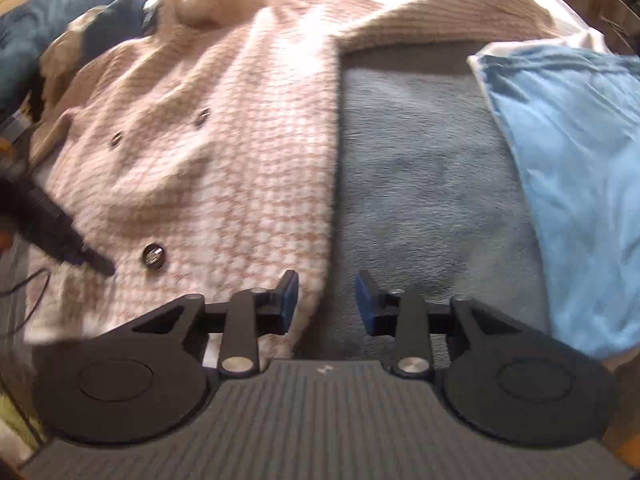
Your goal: Fold clothes
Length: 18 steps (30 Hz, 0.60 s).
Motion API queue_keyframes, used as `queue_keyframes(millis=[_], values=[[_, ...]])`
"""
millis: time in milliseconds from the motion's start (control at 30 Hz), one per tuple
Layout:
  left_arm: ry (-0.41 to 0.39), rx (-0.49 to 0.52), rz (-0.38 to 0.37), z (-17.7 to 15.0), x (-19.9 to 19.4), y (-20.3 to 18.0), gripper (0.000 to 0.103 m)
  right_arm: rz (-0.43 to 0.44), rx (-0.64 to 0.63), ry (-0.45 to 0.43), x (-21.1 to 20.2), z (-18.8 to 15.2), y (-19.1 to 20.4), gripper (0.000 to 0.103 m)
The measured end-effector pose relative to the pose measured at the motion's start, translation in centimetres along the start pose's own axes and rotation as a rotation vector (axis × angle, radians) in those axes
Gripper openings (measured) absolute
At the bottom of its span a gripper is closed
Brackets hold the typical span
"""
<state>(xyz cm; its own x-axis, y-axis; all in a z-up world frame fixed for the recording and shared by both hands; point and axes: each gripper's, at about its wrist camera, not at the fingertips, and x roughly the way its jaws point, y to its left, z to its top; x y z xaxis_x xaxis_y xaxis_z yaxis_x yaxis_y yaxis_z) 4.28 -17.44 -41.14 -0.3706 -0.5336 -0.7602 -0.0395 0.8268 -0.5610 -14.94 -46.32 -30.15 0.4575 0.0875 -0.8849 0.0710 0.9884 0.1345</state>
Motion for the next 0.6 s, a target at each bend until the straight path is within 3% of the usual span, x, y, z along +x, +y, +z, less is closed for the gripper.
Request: queue_keyframes(millis=[100,133,167,233,333,467,600], values=[[-0.005,0.023,0.016,-0.3,0.7,-1.2,0.04,-0.013,-0.212,0.059,0.2,-1.5,4.0,0.073],[-0.01,0.035,0.024,-0.4,1.0,-1.4,0.039,-0.038,-0.238,0.082,0.5,-2.2,4.7,0.075],[-0.014,0.041,0.032,-0.5,1.2,-1.6,0.031,-0.062,-0.231,0.109,0.9,-2.8,5.1,0.076],[-0.017,0.0,0.032,-0.6,1.6,-1.5,0.017,-0.073,-0.1,0.146,1.9,-3.5,4.4,0.076],[-0.022,-0.159,-0.027,-0.7,1.4,0.0,0.006,-0.039,0.213,0.144,2.8,-4.5,2.4,0.072],[-0.023,-0.339,-0.2,-1.0,1.1,1.2,0.007,-0.032,0.522,0.055,2.5,-6.1,0.9,0.067],[-0.035,-0.402,-0.312,-0.8,1.2,0.5,0.007,-0.009,0.719,-0.035,2.1,-7.9,1.0,0.067]])
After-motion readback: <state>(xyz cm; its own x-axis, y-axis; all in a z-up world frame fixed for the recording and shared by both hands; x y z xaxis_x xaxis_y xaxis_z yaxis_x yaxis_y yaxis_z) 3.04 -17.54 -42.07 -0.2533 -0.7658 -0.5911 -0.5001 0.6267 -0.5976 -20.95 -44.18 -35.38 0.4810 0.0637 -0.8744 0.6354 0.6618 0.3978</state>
